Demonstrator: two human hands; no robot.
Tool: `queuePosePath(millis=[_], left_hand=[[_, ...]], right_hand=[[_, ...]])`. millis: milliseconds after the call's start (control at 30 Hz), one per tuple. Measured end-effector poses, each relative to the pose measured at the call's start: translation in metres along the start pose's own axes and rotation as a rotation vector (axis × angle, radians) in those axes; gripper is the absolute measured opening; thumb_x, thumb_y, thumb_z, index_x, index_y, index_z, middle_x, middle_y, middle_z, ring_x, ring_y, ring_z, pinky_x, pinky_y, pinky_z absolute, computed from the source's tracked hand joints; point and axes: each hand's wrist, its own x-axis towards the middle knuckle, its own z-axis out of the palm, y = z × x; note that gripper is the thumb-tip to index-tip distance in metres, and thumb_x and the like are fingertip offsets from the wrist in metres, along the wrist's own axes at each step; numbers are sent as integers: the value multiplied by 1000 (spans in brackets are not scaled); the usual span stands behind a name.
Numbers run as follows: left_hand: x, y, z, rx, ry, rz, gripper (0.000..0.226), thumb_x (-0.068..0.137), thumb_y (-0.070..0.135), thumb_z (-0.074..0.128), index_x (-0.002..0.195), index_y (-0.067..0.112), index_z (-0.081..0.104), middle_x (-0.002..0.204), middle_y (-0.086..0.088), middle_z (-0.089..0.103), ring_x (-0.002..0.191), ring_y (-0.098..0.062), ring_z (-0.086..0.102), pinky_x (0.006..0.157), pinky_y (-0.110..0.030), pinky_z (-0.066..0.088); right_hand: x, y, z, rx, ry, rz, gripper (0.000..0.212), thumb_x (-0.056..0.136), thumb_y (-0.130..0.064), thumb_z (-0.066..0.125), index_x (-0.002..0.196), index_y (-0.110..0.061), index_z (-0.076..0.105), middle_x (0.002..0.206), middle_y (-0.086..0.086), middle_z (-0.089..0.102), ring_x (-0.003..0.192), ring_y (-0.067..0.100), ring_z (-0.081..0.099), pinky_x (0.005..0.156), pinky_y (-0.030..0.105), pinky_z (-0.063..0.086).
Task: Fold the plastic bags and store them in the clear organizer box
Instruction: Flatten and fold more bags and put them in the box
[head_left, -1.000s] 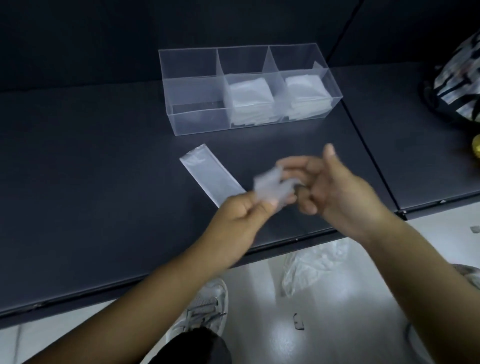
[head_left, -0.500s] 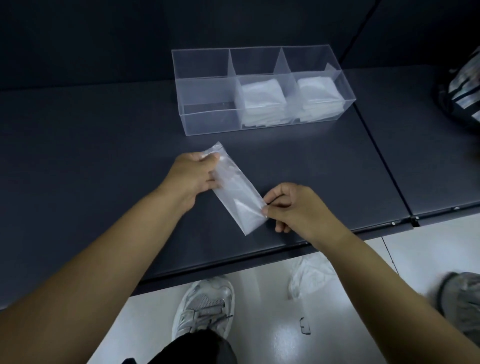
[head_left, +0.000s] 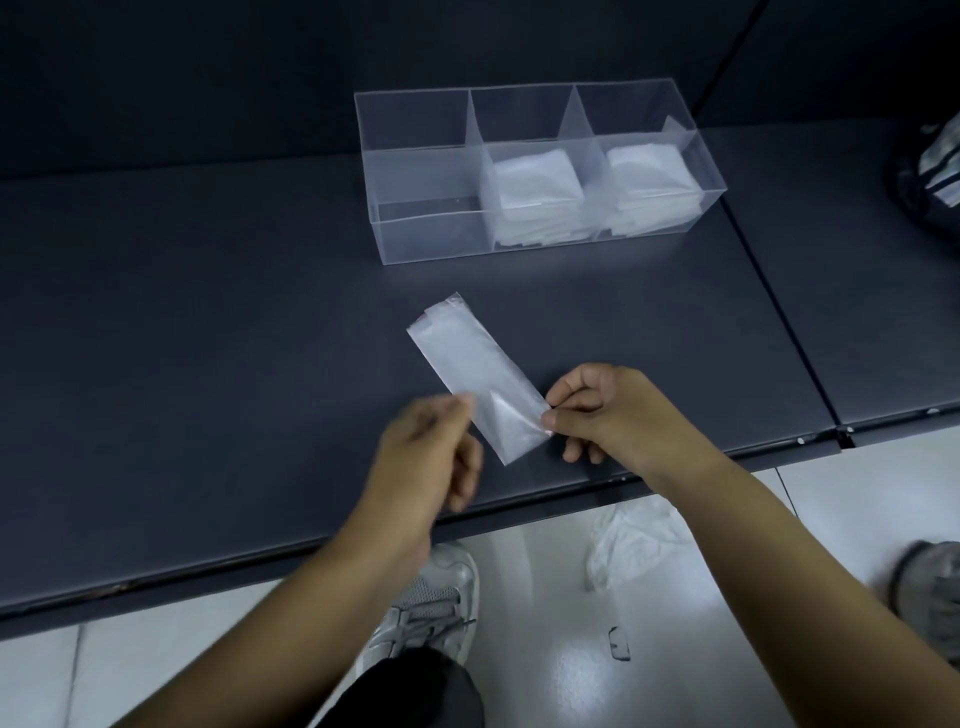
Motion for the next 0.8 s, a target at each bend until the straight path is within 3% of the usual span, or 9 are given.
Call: queuePosePath(millis=[133, 400, 433, 500, 533, 600, 633, 700, 800], left_hand=[[-18, -6, 9, -27, -272, -180, 19, 97, 35, 50, 103, 18, 57, 55, -4, 57, 36, -13, 44, 34, -17, 29], [-29, -19, -10, 107, -215, -190, 24, 98, 28, 48, 100, 12, 66, 60, -4, 65, 41, -16, 53, 36, -21, 37], [-30, -22, -12, 192, -175, -99, 23, 97, 28, 49, 100, 15, 68, 60, 0, 64, 43, -14, 54, 39, -22, 39], [-27, -23, -15, 491, -34, 300, 18, 94, 33, 50, 100, 26, 66, 72, 11, 64, 60, -6, 58, 55, -19, 46], [-25, -20, -15, 634, 9, 533, 19, 92, 35, 52, 105, 29, 64, 88, 15, 63, 77, -3, 59, 69, -16, 46], [-16, -17, -10, 916, -62, 845, 44, 86, 41, 58, 125, 20, 57, 124, 9, 54, 115, -9, 50, 100, -17, 35], [-10, -19, -7, 1047, -141, 904, 62, 82, 44, 63, 134, 13, 51, 137, 2, 49, 129, -15, 42, 112, -23, 27], [-4, -20, -1, 1196, -249, 854, 84, 77, 48, 71, 142, 5, 40, 148, -8, 39, 140, -21, 32, 116, -28, 14], [-1, -26, -2, 1211, -197, 875, 73, 73, 35, 80, 132, 1, 53, 136, -11, 54, 128, -24, 50, 110, -35, 28]], right_hand=[[0, -1, 0, 3, 6, 4, 12, 82, -8, 72, 90, -8, 63, 72, 6, 73, 53, 12, 66, 43, 19, 44], [1, -2, 1, -19, 4, 27, 14, 82, -9, 73, 91, -9, 62, 75, 3, 74, 58, 14, 69, 44, 18, 45], [1, -2, 0, -20, 1, 29, 14, 82, -10, 73, 91, -9, 62, 76, 3, 74, 59, 15, 70, 45, 18, 45], [1, -3, 0, -21, -5, 32, 15, 82, -9, 73, 91, -10, 62, 75, 3, 74, 59, 15, 70, 45, 19, 46], [0, -4, 0, -24, -9, 33, 15, 81, -9, 73, 91, -10, 62, 75, 3, 74, 58, 15, 69, 45, 19, 46], [-1, -6, 0, -30, -13, 29, 15, 81, -8, 73, 91, -10, 62, 72, 2, 73, 56, 14, 68, 45, 19, 46], [-2, -6, 1, -35, -13, 28, 15, 81, -9, 73, 92, -10, 62, 70, 1, 73, 56, 13, 67, 45, 19, 46], [-4, -8, 0, -43, -11, 38, 15, 82, -10, 73, 93, -11, 63, 66, -1, 72, 54, 10, 65, 47, 19, 46], [-11, -8, -1, 20, -36, 65, 13, 84, -12, 70, 96, -11, 64, 58, -4, 68, 50, 5, 61, 47, 16, 45]])
